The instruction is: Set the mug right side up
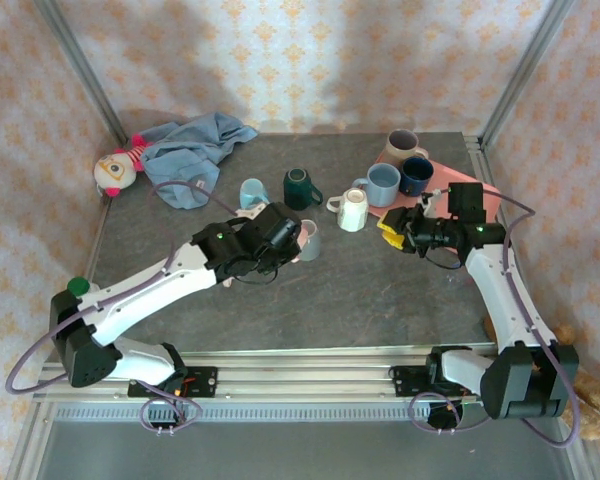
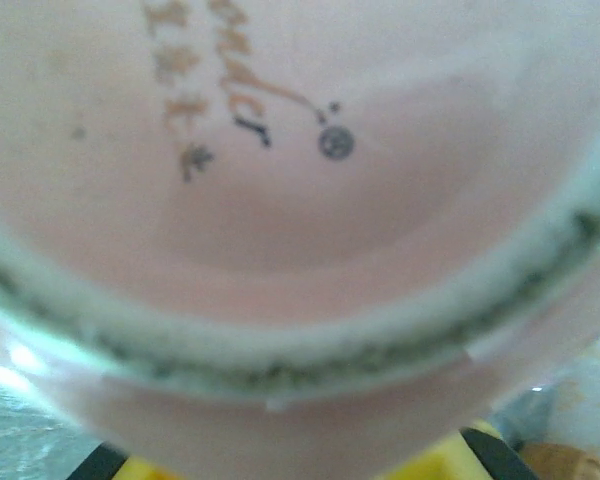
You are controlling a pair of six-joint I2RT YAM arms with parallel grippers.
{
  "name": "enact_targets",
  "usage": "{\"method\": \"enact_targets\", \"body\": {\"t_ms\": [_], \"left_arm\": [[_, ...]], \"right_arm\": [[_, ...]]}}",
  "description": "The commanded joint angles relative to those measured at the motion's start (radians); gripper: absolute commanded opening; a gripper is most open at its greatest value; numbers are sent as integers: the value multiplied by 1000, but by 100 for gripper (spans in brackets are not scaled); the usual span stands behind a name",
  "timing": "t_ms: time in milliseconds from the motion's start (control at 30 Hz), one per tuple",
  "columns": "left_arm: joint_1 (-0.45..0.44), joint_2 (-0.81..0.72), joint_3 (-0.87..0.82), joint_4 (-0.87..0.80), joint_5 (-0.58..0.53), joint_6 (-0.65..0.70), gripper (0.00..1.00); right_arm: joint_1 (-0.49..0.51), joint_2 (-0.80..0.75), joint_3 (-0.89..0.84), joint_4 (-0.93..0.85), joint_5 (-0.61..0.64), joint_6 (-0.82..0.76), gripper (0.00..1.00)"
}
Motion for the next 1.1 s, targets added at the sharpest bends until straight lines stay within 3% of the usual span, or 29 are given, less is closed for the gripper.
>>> {"method": "enact_targets", "body": {"t_ms": [0,167,400,1067], "left_arm": [[13,-60,28,130,-45,-23,0],[45,-104,8,254,-70,-21,0],[109,-93,29,363,5,-40,0],[252,-21,57,622,135,-140,0]], "right_arm": [[11,-11,42,45,-28,110,37],[28,-19,67,104,-23,200,37],[69,-14,98,177,7,305,37],[310,30,120,575,205,725,38]]}}
